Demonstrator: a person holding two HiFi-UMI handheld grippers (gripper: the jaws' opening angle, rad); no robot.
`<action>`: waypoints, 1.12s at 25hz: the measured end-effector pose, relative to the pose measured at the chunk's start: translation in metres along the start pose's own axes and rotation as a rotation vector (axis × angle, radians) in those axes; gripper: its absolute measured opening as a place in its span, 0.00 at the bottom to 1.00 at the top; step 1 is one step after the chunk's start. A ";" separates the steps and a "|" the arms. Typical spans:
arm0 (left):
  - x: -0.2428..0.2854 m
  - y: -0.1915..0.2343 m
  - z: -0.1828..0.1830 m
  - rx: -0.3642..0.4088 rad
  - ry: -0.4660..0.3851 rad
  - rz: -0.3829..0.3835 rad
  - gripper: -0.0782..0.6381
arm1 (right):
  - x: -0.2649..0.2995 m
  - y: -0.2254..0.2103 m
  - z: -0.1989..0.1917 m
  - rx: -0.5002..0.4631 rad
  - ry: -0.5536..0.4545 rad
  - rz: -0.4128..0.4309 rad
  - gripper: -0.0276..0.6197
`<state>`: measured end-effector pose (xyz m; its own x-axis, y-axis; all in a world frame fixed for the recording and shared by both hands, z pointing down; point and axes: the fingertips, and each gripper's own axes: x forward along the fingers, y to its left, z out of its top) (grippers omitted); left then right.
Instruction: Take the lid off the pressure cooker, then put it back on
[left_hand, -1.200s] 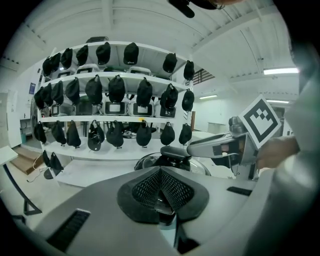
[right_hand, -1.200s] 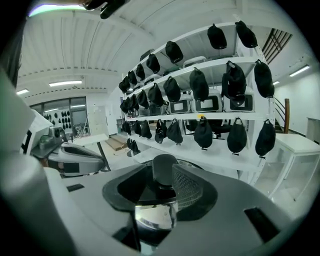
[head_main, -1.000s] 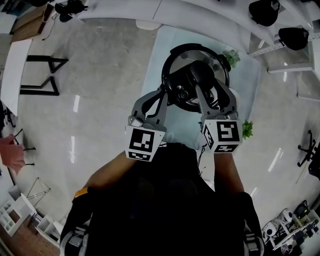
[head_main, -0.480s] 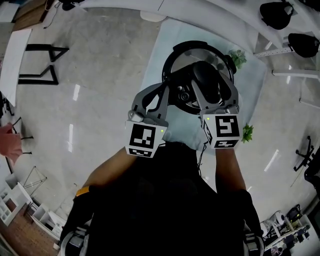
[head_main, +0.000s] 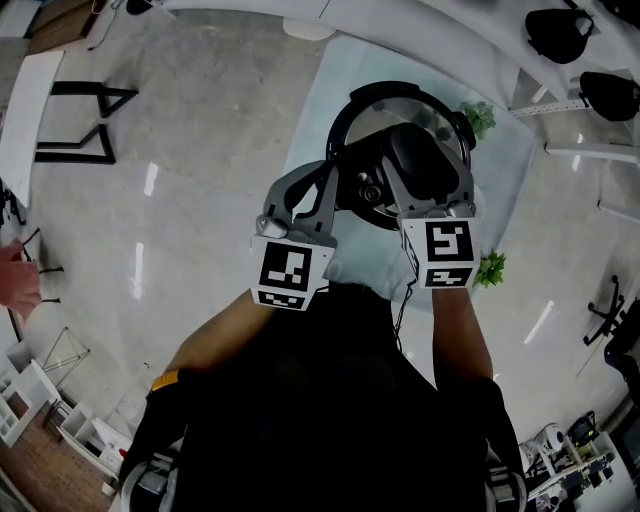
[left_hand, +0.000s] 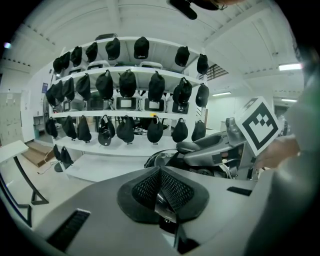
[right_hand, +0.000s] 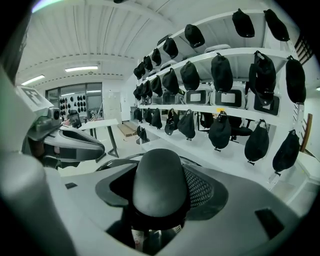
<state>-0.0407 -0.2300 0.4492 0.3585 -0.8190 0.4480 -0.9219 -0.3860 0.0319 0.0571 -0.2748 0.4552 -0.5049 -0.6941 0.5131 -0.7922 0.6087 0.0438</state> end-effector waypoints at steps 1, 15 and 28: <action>-0.001 0.000 0.000 0.000 -0.001 0.000 0.12 | 0.000 0.000 0.000 -0.002 0.001 0.005 0.50; -0.019 0.007 0.004 0.001 -0.016 0.017 0.12 | 0.000 0.003 0.002 -0.031 0.002 0.069 0.49; -0.048 0.006 0.020 0.022 -0.072 -0.022 0.12 | -0.039 0.007 0.044 -0.008 -0.074 -0.003 0.49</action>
<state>-0.0608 -0.2019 0.4104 0.3889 -0.8384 0.3818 -0.9105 -0.4129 0.0207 0.0559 -0.2603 0.3974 -0.5270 -0.7222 0.4480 -0.7910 0.6096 0.0524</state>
